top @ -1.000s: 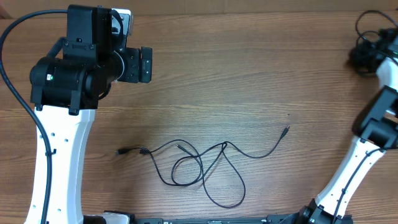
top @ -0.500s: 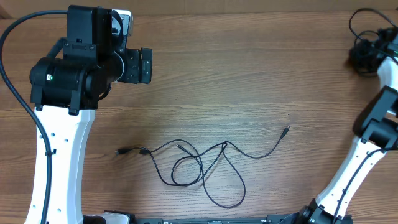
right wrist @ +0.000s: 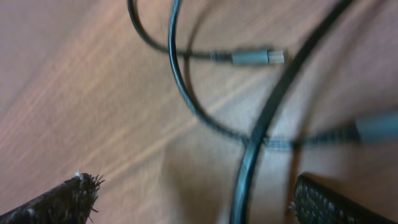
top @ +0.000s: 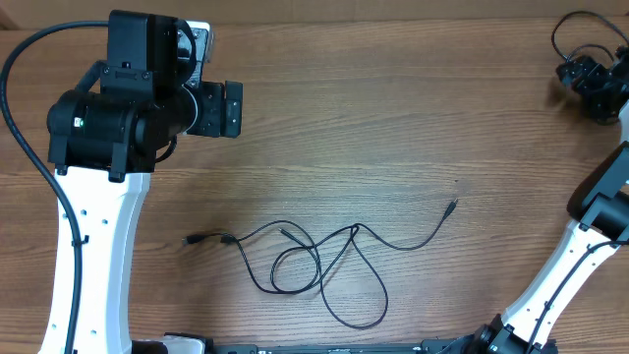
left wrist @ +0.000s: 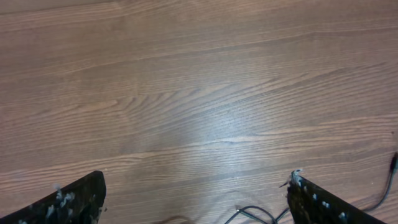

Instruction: Untangle cables

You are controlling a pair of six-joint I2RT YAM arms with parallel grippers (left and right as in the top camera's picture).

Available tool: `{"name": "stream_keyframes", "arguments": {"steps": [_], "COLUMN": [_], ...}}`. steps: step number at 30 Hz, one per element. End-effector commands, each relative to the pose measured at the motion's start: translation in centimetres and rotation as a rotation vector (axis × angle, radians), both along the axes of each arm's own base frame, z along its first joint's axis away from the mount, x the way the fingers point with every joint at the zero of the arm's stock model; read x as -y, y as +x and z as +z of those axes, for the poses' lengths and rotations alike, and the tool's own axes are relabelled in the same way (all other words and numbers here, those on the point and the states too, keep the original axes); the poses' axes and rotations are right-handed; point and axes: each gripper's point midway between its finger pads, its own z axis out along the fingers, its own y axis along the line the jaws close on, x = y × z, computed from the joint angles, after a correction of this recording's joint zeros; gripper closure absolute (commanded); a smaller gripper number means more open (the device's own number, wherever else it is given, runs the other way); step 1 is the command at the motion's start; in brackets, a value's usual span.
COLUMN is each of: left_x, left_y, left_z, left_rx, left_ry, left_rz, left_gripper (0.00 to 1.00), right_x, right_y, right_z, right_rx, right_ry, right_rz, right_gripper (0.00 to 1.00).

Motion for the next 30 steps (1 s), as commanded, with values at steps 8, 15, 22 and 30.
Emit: {"name": "stream_keyframes", "arguments": {"steps": [8, 15, 22, 30], "left_x": [0.4, 0.3, 0.1, 0.0], "left_y": [-0.3, -0.6, -1.5, -1.5], "left_z": [-0.2, -0.4, -1.1, -1.0], "left_rx": [-0.016, -0.027, -0.075, -0.071], "left_ry": [-0.02, -0.004, 0.005, 0.01], "left_rz": [-0.008, -0.021, -0.021, -0.02], "left_gripper": [0.09, 0.08, 0.07, 0.03], "right_x": [-6.4, -12.7, -17.1, -29.8], "right_y": [0.5, -0.5, -1.7, -8.1], "right_z": [16.3, 24.5, 20.9, 16.3], "right_rx": [0.144, 0.261, 0.084, -0.248], "right_ry": [-0.102, -0.09, -0.057, 0.051], "right_rz": [0.084, 0.205, 0.241, 0.539], "right_gripper": [0.0, 0.0, 0.04, 0.02]}}
